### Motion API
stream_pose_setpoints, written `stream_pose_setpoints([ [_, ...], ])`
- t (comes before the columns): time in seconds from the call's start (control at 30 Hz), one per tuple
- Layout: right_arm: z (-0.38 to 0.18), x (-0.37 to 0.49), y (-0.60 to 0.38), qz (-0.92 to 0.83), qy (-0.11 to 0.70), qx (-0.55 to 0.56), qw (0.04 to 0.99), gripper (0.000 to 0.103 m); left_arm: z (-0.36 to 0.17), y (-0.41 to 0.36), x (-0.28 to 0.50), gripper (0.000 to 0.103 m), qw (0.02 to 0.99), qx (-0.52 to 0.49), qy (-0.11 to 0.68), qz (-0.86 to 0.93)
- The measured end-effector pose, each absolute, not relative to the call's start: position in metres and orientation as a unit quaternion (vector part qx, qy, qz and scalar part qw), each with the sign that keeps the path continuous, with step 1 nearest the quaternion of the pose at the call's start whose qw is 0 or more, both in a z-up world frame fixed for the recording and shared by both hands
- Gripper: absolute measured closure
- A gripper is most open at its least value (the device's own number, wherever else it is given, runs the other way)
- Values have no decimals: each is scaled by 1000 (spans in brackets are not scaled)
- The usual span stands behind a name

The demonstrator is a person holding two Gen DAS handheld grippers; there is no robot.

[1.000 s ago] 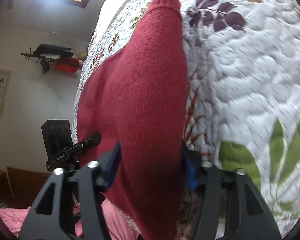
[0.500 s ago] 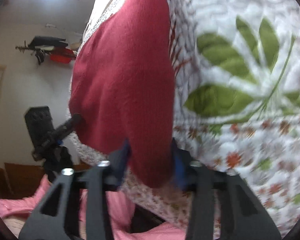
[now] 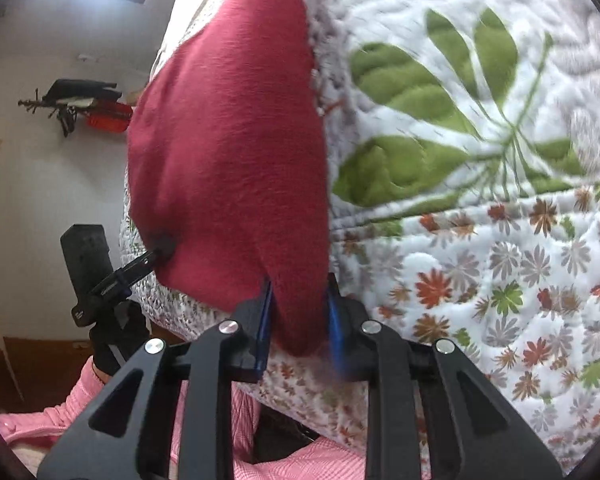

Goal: Fold small clothes
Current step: 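Release the folded sweater with both grippers and pull them back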

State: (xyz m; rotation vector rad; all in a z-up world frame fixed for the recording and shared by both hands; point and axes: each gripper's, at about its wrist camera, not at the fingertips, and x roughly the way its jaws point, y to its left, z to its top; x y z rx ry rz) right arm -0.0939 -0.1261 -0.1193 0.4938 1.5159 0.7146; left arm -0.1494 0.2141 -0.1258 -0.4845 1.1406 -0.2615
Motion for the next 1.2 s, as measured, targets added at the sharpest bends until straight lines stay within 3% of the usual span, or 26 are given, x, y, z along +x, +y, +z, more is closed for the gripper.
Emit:
stream_pose_setpoints([
  [0.17, -121, -99, -128, 308, 664, 220, 645, 77, -125, 206, -143, 51, 806, -226, 534, -121],
  [0.3, -108, -99, -139, 302, 657, 205, 660, 63, -121, 207, -146, 50, 804, -229, 537, -114],
  [0.43, -98, -105, -142, 279, 648, 182, 685, 60, -109, 206, -155, 49, 808, -216, 540, -97],
  [0.53, -84, -111, -142, 254, 638, 140, 713, 44, -100, 205, -162, 45, 813, -207, 538, -83],
  [0.57, -80, -112, -142, 246, 634, 131, 721, 33, -94, 205, -165, 44, 816, -202, 537, -76],
  [0.63, -71, -115, -142, 233, 624, 110, 737, 28, -85, 203, -169, 44, 823, -191, 532, -64],
  [0.7, -64, -117, -139, 216, 620, 89, 749, 16, -73, 201, -174, 41, 832, -178, 523, -50],
  [0.93, -45, -125, -126, 162, 604, 8, 781, 12, -50, 194, -185, 35, 843, -141, 519, 22],
  [1.2, -27, -136, -110, 155, 591, -10, 792, 10, -34, 178, -193, 26, 847, -94, 519, 64],
])
